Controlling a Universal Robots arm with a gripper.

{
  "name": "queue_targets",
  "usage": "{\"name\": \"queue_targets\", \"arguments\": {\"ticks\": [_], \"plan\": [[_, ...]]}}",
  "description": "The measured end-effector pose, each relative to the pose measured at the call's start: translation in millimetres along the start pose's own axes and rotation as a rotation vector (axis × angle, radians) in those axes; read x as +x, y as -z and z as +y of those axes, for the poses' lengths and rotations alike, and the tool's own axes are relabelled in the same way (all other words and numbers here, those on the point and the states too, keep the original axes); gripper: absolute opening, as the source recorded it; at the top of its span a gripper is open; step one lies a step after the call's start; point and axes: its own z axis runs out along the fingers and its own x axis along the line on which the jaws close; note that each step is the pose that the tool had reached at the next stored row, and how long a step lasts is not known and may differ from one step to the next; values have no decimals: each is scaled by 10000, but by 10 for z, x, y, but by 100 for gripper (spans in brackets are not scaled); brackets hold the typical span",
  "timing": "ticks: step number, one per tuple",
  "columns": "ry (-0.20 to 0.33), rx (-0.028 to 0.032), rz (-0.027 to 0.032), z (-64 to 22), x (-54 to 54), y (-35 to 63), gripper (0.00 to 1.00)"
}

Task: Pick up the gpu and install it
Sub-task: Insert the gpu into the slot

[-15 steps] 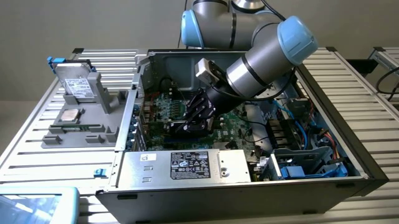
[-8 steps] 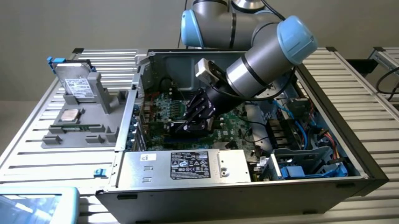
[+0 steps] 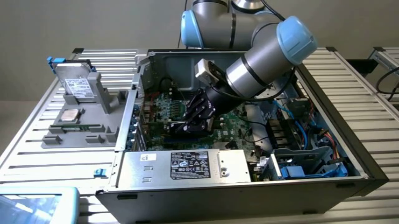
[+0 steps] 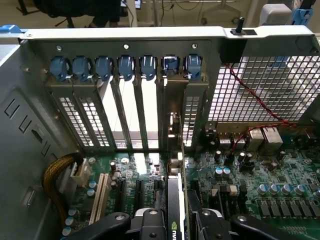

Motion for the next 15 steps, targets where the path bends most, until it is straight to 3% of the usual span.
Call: {"name": "queue_targets", "arguments": {"ticks": [5, 15], "plan": [[9, -2, 20, 2, 2, 2, 28], [64, -3, 2, 6, 8, -1, 28]]}}
